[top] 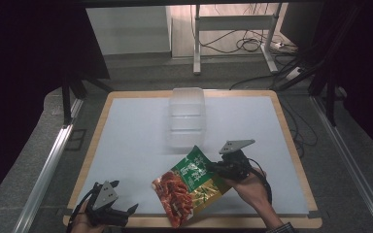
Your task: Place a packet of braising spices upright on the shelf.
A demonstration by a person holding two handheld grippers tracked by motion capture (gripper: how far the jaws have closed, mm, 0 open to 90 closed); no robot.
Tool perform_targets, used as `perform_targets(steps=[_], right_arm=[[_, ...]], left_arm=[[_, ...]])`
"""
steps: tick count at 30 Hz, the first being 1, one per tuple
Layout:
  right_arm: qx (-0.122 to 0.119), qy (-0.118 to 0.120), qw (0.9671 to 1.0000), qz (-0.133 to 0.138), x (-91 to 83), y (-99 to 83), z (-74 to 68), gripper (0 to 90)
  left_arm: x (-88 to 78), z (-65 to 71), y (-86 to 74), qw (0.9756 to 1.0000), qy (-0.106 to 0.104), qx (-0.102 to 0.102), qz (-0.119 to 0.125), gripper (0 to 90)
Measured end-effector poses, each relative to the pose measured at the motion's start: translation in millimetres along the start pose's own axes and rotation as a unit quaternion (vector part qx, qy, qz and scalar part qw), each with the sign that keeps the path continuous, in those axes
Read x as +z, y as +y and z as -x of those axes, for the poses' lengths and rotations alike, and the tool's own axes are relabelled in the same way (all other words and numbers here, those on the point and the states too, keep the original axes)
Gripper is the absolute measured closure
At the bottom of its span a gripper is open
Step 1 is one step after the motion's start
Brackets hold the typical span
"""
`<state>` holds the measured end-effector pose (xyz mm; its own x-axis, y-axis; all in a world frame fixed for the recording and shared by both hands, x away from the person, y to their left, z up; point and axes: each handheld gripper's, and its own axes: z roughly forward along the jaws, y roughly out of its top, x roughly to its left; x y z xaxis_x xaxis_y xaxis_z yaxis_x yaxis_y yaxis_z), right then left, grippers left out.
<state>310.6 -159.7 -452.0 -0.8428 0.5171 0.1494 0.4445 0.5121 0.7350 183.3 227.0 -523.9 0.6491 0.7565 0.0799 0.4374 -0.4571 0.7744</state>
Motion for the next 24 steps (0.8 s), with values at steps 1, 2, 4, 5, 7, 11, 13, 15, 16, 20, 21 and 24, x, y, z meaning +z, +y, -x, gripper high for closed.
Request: perform_targets(steps=[1,2,4,5,7,11,13,15,16,20,21,24], right_arm=[[0.002,0.008,1.0000,0.001,-1.5,3.5,-0.3,88.6],[0.002,0.008,1.0000,0.001,-1.5,3.5,-0.3,88.6],[0.010,0.030,0.9994,0.011,-4.8,11.6,-0.7,88.6],[0.010,0.030,0.9994,0.011,-4.8,11.6,-0.7,88.6],[0.013,0.041,0.9989,0.017,-7.2,17.3,-1.6,88.6],[0.005,0.052,0.9984,0.023,-12.2,30.2,-6.3,88.7],[0.002,0.063,0.9977,0.026,-15.9,39.2,-10.0,88.7],[-0.001,0.070,0.9971,0.028,-19.1,46.4,-12.9,88.7],[-0.004,0.072,0.9969,0.030,-20.1,48.8,-13.9,88.7],[-0.012,0.075,0.9966,0.032,-25.0,58.2,-17.8,88.7],[-0.013,0.076,0.9965,0.033,-26.7,61.1,-19.0,88.7],[-0.022,0.077,0.9960,0.041,-35.5,73.0,-23.3,88.7]], left_arm=[[-0.2,-0.2,0.0,1.0000,0.002,0.001,-0.002,1.5],[-0.2,-0.2,0.0,1.0000,0.002,0.001,-0.002,1.5],[-0.4,-0.3,0.0,1.0000,0.003,0.001,-0.002,1.5],[-0.4,-0.3,0.0,1.0000,0.003,0.001,-0.002,1.5],[-0.5,-0.3,0.0,1.0000,0.003,0.001,-0.002,1.5],[-0.4,0.1,0.1,1.0000,0.004,0.004,-0.002,1.5],[-0.4,0.0,0.0,1.0000,0.004,0.004,-0.002,1.5],[-0.4,0.0,0.0,1.0000,0.004,0.004,-0.002,1.5],[-0.6,-0.1,0.1,1.0000,0.005,0.006,-0.003,1.5],[-0.6,0.1,0.1,1.0000,0.005,0.008,-0.004,1.5],[-0.6,0.1,0.2,0.9999,0.005,0.008,-0.005,1.5],[-0.3,0.6,0.2,0.9999,0.005,0.011,-0.005,1.6]])
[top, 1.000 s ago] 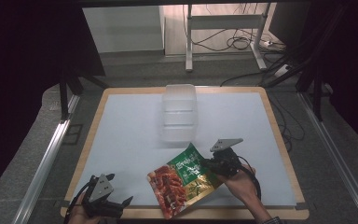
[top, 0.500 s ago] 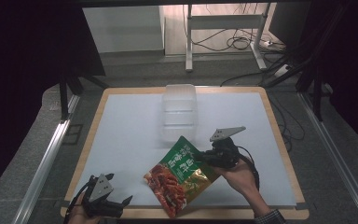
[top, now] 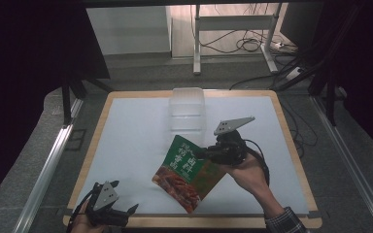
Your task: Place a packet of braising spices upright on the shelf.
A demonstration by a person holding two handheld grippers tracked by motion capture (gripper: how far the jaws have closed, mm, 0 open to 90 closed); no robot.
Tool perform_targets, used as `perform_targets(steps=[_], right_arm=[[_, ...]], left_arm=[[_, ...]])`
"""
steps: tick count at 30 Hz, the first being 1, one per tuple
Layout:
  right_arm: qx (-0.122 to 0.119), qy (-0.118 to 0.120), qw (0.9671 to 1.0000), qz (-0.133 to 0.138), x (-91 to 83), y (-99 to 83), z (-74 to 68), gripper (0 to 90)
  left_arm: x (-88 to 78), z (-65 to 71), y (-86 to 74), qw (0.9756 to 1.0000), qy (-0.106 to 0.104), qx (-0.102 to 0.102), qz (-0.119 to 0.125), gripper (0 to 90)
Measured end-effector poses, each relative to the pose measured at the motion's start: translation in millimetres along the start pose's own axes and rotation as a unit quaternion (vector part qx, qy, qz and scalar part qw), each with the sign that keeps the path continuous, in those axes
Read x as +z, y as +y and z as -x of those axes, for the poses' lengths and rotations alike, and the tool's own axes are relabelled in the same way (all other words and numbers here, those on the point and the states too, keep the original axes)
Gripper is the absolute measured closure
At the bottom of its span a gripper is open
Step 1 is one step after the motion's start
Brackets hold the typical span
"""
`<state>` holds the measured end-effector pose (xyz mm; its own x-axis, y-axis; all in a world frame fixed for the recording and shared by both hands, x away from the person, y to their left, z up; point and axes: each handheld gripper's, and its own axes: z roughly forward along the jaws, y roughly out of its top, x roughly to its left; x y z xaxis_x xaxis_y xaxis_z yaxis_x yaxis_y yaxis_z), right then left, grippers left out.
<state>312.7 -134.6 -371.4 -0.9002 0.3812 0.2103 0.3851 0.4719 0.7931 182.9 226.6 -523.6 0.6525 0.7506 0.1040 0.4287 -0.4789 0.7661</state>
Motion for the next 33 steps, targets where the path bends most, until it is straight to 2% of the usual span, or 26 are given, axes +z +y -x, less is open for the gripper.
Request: perform_targets(steps=[4,7,14,21,33], right_arm=[[-0.008,-0.004,1.0000,0.003,-5.5,8.6,-3.3,88.8],[-0.017,-0.018,0.9997,0.004,-10.1,15.9,-4.3,88.8],[-0.013,-0.048,0.9986,0.016,-20.4,25.7,9.5,88.8],[-0.002,-0.047,0.9984,0.031,-29.5,35.0,22.2,88.8],[0.006,-0.045,0.9978,0.049,-40.6,53.6,33.7,88.7]], left_arm=[[0.2,0.5,0.0,1.0000,0.001,-0.001,0.001,1.6],[-0.1,-0.2,-0.2,1.0000,0.001,-0.004,0.003,1.6],[-0.6,-1.6,-0.6,0.9999,0.003,-0.014,0.005,1.4],[-1.0,-3.4,-1.0,0.9996,0.009,-0.026,0.007,1.4],[-0.3,-2.5,-0.6,0.9995,0.015,-0.026,0.003,1.4]])
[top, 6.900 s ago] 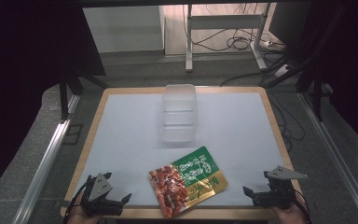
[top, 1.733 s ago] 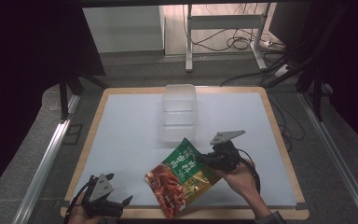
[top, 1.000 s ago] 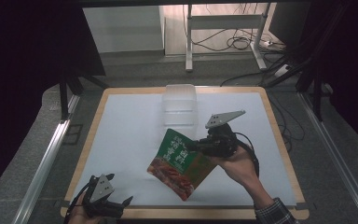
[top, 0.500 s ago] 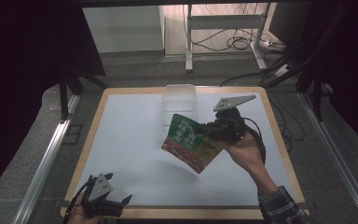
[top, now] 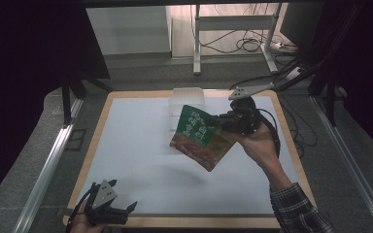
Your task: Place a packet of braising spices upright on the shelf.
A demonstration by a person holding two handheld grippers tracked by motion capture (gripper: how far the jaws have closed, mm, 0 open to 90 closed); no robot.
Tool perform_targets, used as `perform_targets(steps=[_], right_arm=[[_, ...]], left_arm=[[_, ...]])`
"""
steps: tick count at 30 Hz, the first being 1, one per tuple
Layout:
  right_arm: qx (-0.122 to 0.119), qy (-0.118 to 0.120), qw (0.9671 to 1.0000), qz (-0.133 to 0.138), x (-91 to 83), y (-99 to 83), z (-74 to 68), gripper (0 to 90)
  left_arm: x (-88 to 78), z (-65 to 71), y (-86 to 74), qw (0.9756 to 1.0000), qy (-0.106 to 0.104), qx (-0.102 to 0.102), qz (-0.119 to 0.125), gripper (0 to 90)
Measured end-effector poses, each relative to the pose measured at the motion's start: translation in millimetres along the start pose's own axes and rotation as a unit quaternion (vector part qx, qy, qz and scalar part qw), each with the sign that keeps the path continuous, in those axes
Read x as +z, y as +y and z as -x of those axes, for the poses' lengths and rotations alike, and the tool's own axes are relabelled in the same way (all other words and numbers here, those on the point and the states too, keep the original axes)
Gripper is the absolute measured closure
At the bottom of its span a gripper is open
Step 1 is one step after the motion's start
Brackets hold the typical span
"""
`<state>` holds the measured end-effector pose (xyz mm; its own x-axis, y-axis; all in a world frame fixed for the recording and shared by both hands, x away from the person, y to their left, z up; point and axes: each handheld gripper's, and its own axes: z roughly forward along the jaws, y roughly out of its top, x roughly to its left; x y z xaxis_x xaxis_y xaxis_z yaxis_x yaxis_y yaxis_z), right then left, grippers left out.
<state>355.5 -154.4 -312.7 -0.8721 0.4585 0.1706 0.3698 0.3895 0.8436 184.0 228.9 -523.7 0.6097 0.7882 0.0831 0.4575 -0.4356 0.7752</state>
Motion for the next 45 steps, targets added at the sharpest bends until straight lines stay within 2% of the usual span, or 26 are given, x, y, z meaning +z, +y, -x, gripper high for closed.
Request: perform_targets(steps=[12,28,37,45], right_arm=[[0.012,-0.012,0.9995,0.027,-6.4,28.2,12.3,88.7],[0.013,-0.032,0.9982,0.048,-0.3,60.8,27.8,88.8],[0.015,-0.046,0.9973,0.056,11.2,75.8,40.4,88.8],[0.011,-0.060,0.9962,0.062,29.8,88.9,54.8,88.8]], left_arm=[[0.1,0.3,0.1,1.0000,0.003,0.000,-0.001,1.4],[-0.1,0.0,-0.1,1.0000,0.002,0.000,0.000,1.4],[-0.2,-0.6,-0.2,1.0000,0.001,-0.002,0.000,1.4],[-0.3,-0.9,-0.4,1.0000,0.001,-0.002,0.000,1.4]])
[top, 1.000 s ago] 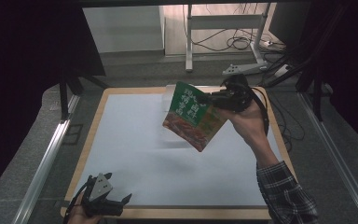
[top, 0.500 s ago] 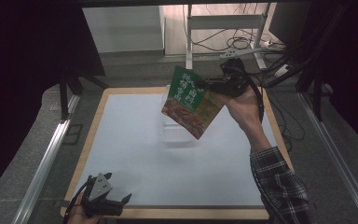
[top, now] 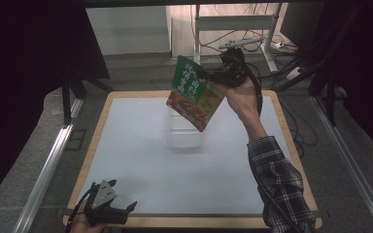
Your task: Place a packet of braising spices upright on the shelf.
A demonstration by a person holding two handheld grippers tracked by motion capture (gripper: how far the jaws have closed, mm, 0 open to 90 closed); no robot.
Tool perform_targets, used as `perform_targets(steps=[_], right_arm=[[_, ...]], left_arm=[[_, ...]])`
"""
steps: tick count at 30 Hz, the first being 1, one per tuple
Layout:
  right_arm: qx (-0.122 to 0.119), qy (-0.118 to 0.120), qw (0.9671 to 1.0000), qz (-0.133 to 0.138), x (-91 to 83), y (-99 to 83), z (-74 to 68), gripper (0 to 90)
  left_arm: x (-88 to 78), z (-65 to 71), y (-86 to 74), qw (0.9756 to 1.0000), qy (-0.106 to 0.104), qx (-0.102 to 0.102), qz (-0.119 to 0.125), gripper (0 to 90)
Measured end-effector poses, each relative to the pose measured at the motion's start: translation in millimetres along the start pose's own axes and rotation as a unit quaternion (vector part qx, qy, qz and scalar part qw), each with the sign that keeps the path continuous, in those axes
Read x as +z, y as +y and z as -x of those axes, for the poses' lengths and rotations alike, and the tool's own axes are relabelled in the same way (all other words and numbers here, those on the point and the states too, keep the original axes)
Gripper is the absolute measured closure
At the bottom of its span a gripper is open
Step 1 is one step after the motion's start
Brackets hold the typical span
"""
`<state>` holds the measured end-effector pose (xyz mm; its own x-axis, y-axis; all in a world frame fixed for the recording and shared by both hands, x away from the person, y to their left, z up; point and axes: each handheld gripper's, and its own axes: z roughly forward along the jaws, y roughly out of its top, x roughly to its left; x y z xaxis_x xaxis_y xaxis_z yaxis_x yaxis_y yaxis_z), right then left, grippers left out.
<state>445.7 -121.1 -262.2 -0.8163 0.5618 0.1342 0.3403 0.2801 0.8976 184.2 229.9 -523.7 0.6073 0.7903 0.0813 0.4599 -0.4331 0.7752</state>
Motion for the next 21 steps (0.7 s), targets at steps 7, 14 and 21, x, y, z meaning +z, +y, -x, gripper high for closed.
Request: perform_targets(steps=[7,14,21], right_arm=[[-0.002,0.002,1.0000,-0.007,20.9,-4.1,8.3,88.8],[-0.010,0.011,0.9994,-0.032,36.5,-15.6,9.7,88.7],[-0.012,0.015,0.9982,-0.057,48.0,-23.0,9.0,88.7]], left_arm=[[0.0,-0.1,-0.2,1.0000,-0.001,-0.003,0.002,1.4],[0.1,0.4,-0.1,1.0000,-0.001,0.001,0.000,1.4],[0.3,1.2,0.0,1.0000,0.000,0.002,-0.001,1.4]])
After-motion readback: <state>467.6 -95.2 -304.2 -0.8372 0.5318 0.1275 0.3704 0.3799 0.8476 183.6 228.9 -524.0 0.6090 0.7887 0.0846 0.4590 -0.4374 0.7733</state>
